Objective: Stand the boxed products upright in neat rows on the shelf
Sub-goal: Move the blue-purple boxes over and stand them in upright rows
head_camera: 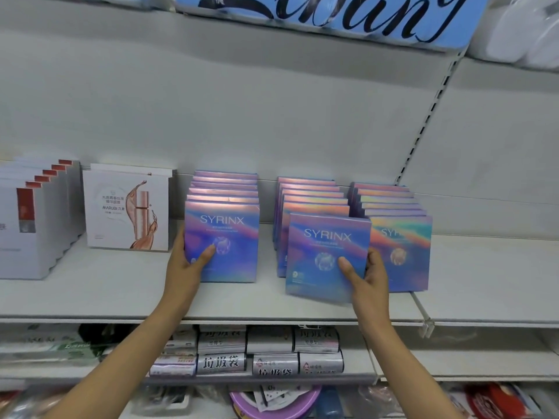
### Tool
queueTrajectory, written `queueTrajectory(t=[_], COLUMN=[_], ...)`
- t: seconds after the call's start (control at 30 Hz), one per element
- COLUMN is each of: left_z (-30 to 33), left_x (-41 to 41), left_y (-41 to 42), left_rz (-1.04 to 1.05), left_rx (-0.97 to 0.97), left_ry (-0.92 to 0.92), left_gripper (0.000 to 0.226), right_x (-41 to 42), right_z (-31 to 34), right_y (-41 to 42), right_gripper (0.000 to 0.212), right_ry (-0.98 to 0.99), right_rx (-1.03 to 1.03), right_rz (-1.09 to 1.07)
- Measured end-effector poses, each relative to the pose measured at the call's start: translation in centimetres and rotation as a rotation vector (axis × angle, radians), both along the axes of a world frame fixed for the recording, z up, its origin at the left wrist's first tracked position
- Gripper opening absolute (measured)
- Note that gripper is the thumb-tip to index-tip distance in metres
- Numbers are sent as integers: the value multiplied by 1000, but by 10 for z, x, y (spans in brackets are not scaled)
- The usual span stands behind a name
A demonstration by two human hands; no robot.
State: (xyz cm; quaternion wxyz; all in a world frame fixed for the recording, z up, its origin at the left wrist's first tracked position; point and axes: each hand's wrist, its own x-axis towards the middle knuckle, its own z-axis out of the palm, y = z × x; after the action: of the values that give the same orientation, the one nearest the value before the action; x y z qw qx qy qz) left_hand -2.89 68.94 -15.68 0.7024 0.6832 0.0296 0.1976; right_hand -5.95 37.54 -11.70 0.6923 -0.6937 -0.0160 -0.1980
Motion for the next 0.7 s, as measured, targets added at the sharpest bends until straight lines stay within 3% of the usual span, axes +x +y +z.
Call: queueTrajectory(t=[0.27, 0.43, 0.5, 0.7], left_z=[0, 0, -1, -3], left_x=[0, 1, 2, 2], left_y=[0, -1, 0, 2], left_rz=[11, 16, 16, 15], left_rx=[14, 18, 21, 34], left_ry=[3, 17, 19, 31], left_gripper=[58, 57, 58, 66], right_x=[12, 24, 32, 40], right_z=[-6, -15, -21, -25], right_y=[13, 16, 18, 19], right_gripper=[28, 55, 64, 57], right_ry=[-36, -11, 42, 89], right_rx=[-175, -353, -369, -272], right_rz=[-25, -101, -56, -98])
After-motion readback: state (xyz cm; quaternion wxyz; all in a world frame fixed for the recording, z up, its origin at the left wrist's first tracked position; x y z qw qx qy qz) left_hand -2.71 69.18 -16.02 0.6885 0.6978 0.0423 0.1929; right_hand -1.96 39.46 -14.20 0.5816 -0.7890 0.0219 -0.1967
